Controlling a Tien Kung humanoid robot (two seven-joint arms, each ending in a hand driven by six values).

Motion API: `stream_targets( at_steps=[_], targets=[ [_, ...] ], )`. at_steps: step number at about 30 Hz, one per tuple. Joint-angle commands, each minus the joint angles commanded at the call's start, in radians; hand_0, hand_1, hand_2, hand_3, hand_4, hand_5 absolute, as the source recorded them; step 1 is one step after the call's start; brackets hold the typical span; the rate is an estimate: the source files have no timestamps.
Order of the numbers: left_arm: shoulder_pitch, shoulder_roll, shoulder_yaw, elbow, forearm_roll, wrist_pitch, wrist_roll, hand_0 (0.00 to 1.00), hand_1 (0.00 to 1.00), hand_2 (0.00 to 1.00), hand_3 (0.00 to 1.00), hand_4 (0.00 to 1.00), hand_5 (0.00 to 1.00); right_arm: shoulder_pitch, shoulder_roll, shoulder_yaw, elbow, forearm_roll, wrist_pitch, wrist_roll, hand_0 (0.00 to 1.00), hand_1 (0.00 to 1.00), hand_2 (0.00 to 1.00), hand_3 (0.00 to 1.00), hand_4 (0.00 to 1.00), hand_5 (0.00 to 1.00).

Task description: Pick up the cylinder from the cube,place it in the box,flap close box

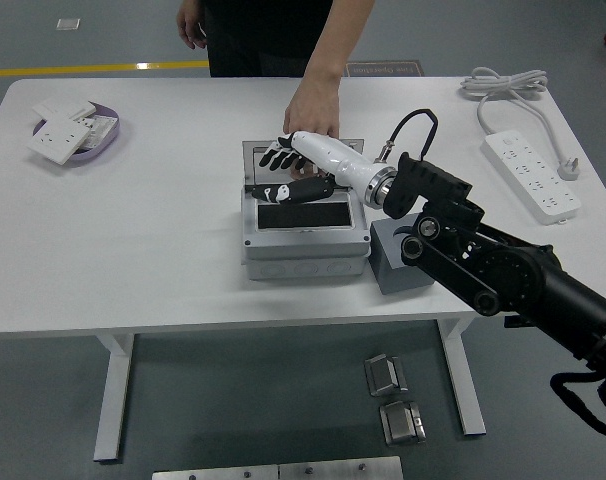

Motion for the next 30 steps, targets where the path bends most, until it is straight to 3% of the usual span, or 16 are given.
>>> stream_targets(
  at_steps=[10,22,30],
  targets=[
    [-0.003,0.004,0.003,0.000,-0.005,0.000,0.001,0.588,0.629,0.611,0.618,0.663,0.184,0.083,-0.059,0.044,-0.061,0.109,0.011,0.005,0.592,0.645,0.639,0.654,0.851,0.514],
    [-0.007,0.002,0.011,0.000,-0.003,-0.001,0.001,0.587,0.628,0.611,0.618,0.661,0.180,0.050,-0.028,-0.027,-0.180,0.173,-0.018,0.056,0.580,0.635,0.627,0.653,0.843,0.513],
    [-0.006,0.001,0.013,0.000,-0.006,0.000,0.000,0.587,0.629,0.611,0.618,0.660,0.180,0.022,-0.034,-0.036,-0.168,0.172,-0.033,0.070,0.578,0.635,0.627,0.652,0.843,0.512]
  ],
)
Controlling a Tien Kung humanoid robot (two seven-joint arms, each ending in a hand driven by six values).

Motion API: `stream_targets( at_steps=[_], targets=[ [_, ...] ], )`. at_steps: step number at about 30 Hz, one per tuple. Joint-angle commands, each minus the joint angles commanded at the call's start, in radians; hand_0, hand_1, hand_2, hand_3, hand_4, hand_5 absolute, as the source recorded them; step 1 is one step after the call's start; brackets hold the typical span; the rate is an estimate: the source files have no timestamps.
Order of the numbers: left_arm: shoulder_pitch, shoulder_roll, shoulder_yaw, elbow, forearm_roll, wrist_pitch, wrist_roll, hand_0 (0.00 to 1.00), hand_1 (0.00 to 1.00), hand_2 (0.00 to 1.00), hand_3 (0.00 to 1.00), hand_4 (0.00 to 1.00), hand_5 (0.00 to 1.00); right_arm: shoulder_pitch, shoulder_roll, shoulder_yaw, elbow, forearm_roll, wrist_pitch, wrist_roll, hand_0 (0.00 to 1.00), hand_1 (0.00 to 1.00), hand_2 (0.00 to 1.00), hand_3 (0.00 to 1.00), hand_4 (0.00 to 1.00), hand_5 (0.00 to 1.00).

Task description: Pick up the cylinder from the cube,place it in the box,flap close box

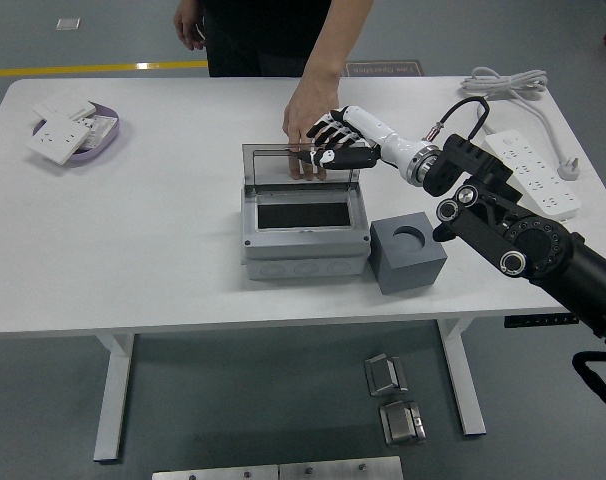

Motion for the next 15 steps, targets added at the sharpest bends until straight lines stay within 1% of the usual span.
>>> stream_targets(
  at_steps=[5,8,15],
  targets=[
    [0.000,-0.002,0.001,0.000,-0.001,-0.001,-0.003,0.587,0.630,0.611,0.617,0.660,0.180,-0.017,-0.021,-0.014,0.059,-0.024,-0.011,-0.006,0.566,0.633,0.620,0.649,0.844,0.513],
    [0.000,-0.002,-0.001,0.000,0.001,-0.002,-0.006,0.587,0.628,0.611,0.618,0.662,0.179,-0.030,-0.035,-0.026,0.107,-0.039,-0.018,-0.013,0.560,0.630,0.617,0.648,0.841,0.512],
    [0.000,-0.004,-0.005,0.000,0.004,-0.005,-0.013,0.587,0.629,0.611,0.618,0.663,0.178,-0.057,-0.053,-0.055,0.187,-0.065,-0.022,-0.025,0.555,0.628,0.615,0.649,0.840,0.509]
  ],
)
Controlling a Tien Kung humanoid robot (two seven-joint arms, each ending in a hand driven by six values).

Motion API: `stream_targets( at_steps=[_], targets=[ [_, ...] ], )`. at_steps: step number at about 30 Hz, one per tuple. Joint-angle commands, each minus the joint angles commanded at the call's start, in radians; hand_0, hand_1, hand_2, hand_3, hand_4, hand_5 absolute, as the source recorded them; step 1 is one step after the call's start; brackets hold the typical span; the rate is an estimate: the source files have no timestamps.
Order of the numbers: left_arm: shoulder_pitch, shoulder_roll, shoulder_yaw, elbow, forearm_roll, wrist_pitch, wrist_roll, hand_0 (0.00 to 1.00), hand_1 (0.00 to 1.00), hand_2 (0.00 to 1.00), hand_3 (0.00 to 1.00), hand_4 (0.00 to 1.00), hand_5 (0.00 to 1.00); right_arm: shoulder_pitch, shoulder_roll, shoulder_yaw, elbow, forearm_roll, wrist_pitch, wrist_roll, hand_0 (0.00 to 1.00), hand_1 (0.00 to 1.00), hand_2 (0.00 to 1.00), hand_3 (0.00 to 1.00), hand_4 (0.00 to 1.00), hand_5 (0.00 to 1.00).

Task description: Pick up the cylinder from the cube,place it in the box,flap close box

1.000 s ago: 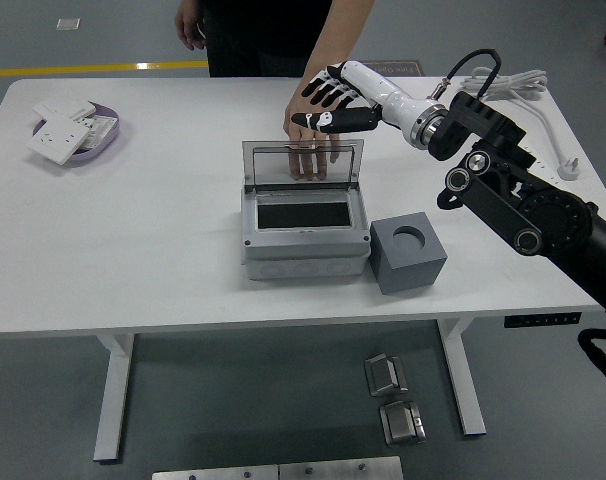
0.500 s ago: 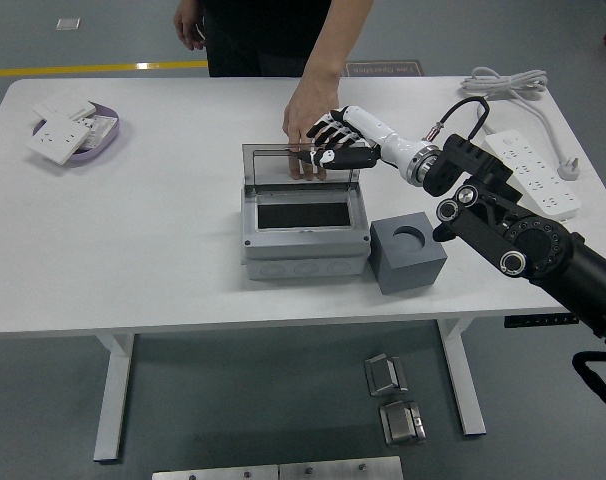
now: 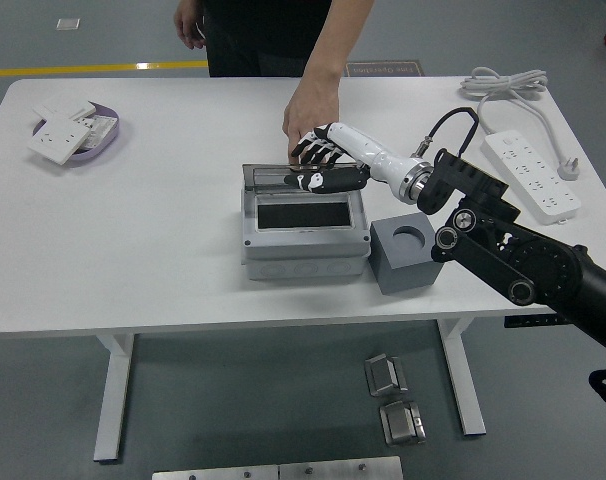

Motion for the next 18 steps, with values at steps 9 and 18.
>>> stream_targets(
  at_steps=[9,18],
  targets=[
    [0.004,-0.002,0.000,0.000,-0.002,0.000,-0.001,0.587,0.628,0.611,0.618,0.663,0.177,-0.058,-0.018,-0.014,0.098,-0.035,-0.005,-0.014,0.553,0.623,0.613,0.648,0.838,0.510],
    [0.005,-0.003,0.001,0.000,-0.004,0.002,0.003,0.587,0.628,0.612,0.618,0.663,0.177,-0.093,-0.025,0.014,0.110,-0.048,-0.008,-0.012,0.541,0.626,0.612,0.649,0.826,0.497]
  ],
)
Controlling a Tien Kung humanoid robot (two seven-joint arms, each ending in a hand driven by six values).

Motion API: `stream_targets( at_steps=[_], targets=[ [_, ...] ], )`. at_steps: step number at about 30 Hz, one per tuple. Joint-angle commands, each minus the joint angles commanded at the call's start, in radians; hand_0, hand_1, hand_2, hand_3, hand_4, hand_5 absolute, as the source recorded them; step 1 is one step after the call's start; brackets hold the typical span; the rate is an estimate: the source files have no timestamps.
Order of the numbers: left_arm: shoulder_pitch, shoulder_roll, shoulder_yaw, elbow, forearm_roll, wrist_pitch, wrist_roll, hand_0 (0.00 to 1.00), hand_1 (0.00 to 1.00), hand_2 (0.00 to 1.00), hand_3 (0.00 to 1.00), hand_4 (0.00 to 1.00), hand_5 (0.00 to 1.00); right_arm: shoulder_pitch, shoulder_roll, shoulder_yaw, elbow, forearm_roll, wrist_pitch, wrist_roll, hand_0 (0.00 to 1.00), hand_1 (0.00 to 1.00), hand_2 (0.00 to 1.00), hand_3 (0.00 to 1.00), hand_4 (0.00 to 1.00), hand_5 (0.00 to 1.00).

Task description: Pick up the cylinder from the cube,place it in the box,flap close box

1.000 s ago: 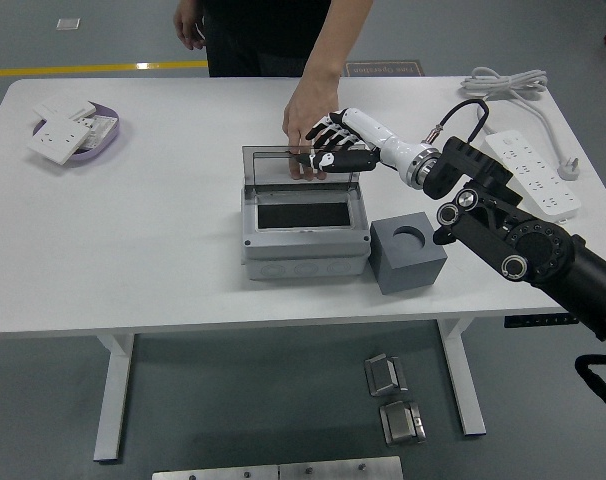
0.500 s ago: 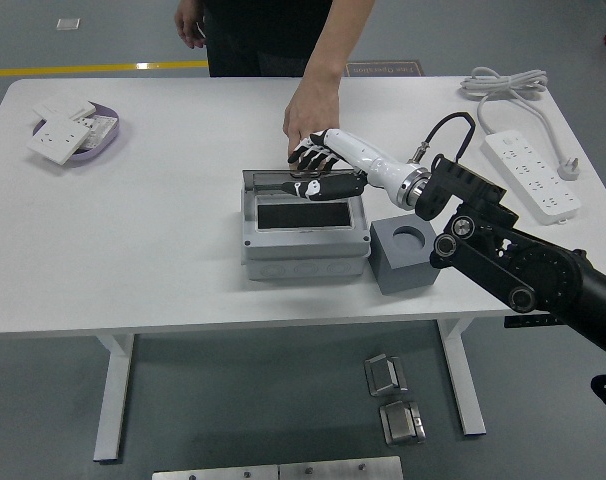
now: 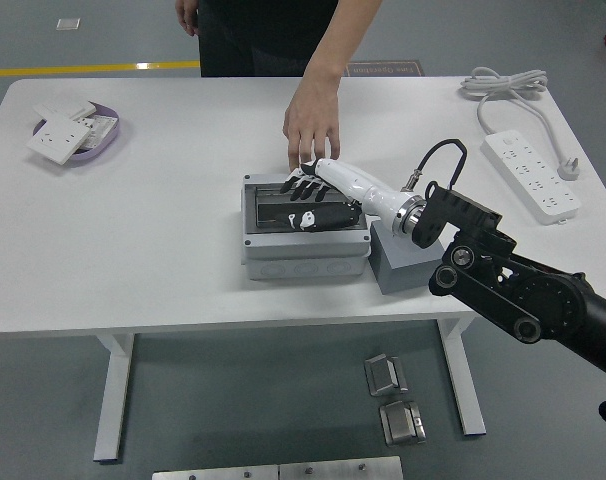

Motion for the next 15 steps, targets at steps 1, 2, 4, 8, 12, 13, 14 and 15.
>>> stream_targets(
  at_steps=[1,2,4,8,12,13,14,15],
  targets=[
    [0.000,0.000,0.000,0.000,-0.001,0.000,0.001,0.587,0.628,0.612,0.618,0.663,0.177,-0.003,-0.001,0.010,0.001,-0.002,0.000,0.000,0.541,0.626,0.612,0.649,0.826,0.497],
    [0.001,0.000,0.001,0.000,-0.001,0.001,0.002,0.587,0.628,0.612,0.618,0.663,0.177,-0.009,-0.003,0.029,0.005,-0.011,-0.001,0.000,0.541,0.626,0.612,0.649,0.826,0.497],
    [0.002,0.000,0.002,0.000,-0.003,0.002,0.004,0.587,0.629,0.612,0.619,0.663,0.178,-0.026,-0.008,0.066,0.016,-0.033,-0.001,-0.002,0.533,0.624,0.611,0.648,0.821,0.492],
    [0.009,0.002,0.012,0.000,-0.014,0.004,0.008,0.587,0.629,0.612,0.619,0.663,0.178,-0.081,-0.029,0.155,0.051,-0.076,-0.001,-0.003,0.533,0.624,0.611,0.648,0.821,0.492],
    [0.016,0.002,0.025,0.000,-0.025,0.006,0.012,0.587,0.629,0.612,0.618,0.663,0.178,-0.153,-0.057,0.259,0.095,-0.096,-0.006,0.008,0.532,0.621,0.610,0.648,0.818,0.489],
    [0.018,0.002,0.028,0.000,-0.027,0.006,0.012,0.587,0.629,0.612,0.618,0.663,0.178,-0.177,-0.068,0.291,0.109,-0.095,-0.011,0.016,0.532,0.621,0.610,0.648,0.818,0.489],
    [0.018,0.002,0.029,0.000,-0.029,0.006,0.012,0.587,0.629,0.612,0.618,0.663,0.178,-0.194,-0.075,0.317,0.118,-0.093,-0.016,0.022,0.532,0.621,0.610,0.648,0.818,0.489],
    [0.019,0.002,0.031,0.000,-0.031,0.006,0.011,0.587,0.629,0.612,0.618,0.663,0.178,-0.218,-0.083,0.353,0.127,-0.083,-0.023,0.033,0.532,0.621,0.610,0.648,0.818,0.489]
  ],
)
